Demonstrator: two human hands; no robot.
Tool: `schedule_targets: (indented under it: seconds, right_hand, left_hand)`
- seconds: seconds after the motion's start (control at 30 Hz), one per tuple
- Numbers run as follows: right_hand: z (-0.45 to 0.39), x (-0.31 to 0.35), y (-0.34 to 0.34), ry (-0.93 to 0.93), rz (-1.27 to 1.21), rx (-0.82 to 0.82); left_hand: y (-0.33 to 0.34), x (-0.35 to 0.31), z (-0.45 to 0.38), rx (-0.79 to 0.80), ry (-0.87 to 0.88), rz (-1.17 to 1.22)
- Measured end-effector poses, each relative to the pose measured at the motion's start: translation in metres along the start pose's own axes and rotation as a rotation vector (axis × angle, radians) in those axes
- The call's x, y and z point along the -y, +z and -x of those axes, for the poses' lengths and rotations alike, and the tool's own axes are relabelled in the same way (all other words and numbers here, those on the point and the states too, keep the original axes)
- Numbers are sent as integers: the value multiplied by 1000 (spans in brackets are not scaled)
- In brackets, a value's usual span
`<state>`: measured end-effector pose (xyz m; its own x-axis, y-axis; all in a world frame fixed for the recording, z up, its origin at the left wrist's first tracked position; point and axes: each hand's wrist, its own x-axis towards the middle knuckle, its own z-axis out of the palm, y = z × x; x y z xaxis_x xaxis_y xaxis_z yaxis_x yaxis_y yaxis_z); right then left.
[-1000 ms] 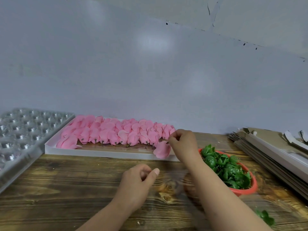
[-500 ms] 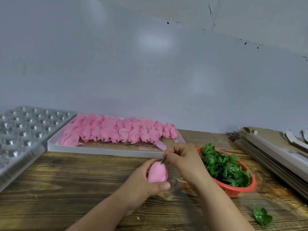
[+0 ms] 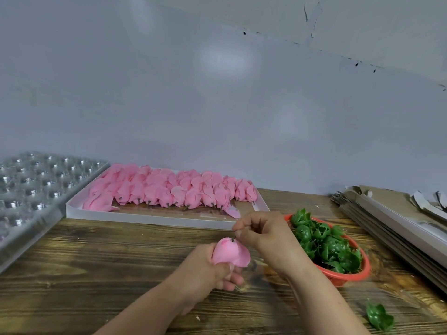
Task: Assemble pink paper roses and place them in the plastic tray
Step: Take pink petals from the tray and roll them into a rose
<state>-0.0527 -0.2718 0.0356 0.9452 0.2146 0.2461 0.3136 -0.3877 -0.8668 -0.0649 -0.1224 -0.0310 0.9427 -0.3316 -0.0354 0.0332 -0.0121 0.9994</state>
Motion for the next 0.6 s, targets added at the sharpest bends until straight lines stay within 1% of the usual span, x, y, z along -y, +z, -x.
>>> schedule_targets:
  seconds: [0.17,0.23,0.27,0.33,0.4,0.47,0.6]
  right_hand:
    - [2,5,6,-97,188,41]
    - [3,4,8,-109,246,71]
    - [3,4,7,-109,239,83]
    - [2,2,1,-87,127,81]
    - [-1,-1,-8,-52,19,24]
    - [-2,-5,-16,-14,-1,-4]
    - [0,-10,-16,67,-72,218]
  left_hand:
    - [-1,0,-1,34,6,3]
    - [-1,-1,0,51,2,23]
    - [-2,-2,-1,55,0,31]
    - [-3,-1,-1,45,-8,47]
    - [-4,0,-2,32,-17,53]
    - [-4,0,-2,33,-17,42]
    - [-3,-1,-2,40,-26,38]
